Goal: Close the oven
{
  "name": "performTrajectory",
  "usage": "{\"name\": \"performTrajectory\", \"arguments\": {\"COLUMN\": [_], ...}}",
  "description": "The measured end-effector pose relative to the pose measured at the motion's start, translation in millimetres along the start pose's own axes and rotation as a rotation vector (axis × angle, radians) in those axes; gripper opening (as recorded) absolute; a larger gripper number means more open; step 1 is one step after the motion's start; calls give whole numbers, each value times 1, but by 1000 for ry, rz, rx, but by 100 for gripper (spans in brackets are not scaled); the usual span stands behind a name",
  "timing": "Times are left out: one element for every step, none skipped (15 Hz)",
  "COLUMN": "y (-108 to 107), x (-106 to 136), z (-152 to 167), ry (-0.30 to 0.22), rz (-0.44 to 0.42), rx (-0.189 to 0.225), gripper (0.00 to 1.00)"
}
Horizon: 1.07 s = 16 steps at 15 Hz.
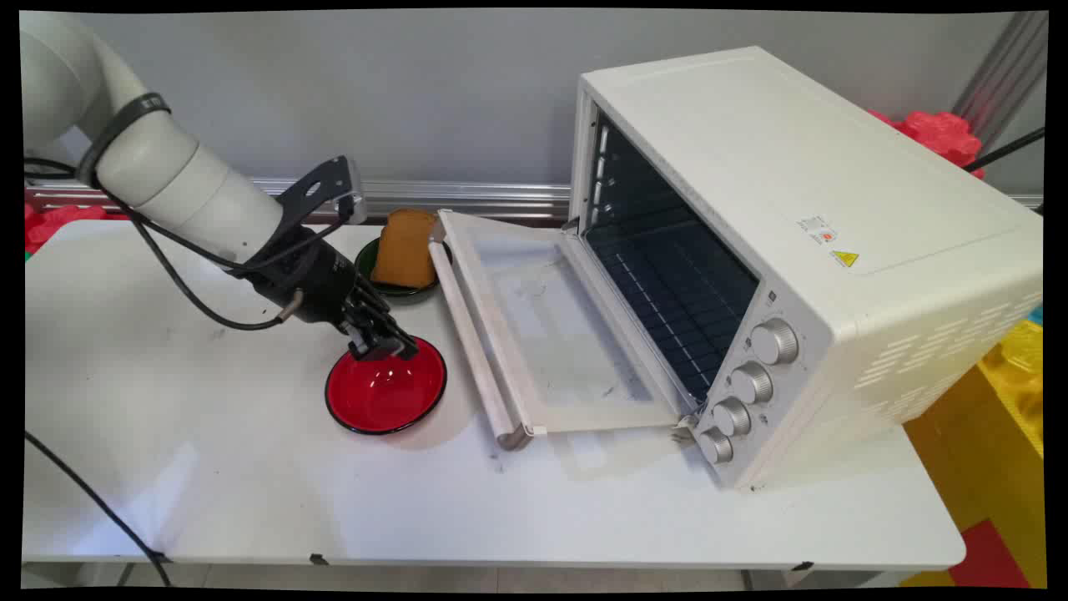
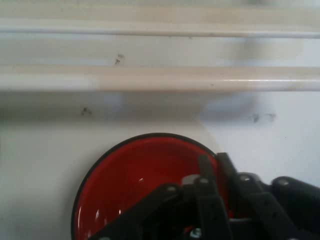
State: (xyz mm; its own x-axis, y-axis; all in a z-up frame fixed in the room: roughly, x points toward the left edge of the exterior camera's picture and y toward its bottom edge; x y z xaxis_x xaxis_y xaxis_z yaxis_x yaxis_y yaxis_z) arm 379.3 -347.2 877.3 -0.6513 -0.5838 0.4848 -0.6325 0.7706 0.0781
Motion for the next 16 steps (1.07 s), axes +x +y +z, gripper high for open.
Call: {"name": "performTrajectory", "arguments": {"y": [0, 0, -1, -1, -2, -3, -4, -5, -6, -8, -9, -10, -11, -13, -14, -15], "x": [-1, -1, -1, -2, -2, -3, -4, -4, -5, -7, -9, -10, -11, -12, -13, -13], "z": [2, 4, 7, 10, 14, 18, 22, 25, 29, 35, 39, 43, 48, 53, 57, 59], "ry": [2, 5, 10, 14, 20, 26, 32, 36, 41, 46, 51, 55, 61, 67, 72, 77], "rz": [2, 3, 4, 5, 6, 8, 9, 11, 12, 11, 10, 9, 7, 4, 0, -4], "rx": [1, 2, 5, 7, 10, 14, 18, 20, 24, 27, 30, 32, 35, 37, 39, 40], "gripper": [0, 0, 0, 0, 0, 0, 0, 0, 0, 0, 0, 0, 0, 0, 0, 0]}}
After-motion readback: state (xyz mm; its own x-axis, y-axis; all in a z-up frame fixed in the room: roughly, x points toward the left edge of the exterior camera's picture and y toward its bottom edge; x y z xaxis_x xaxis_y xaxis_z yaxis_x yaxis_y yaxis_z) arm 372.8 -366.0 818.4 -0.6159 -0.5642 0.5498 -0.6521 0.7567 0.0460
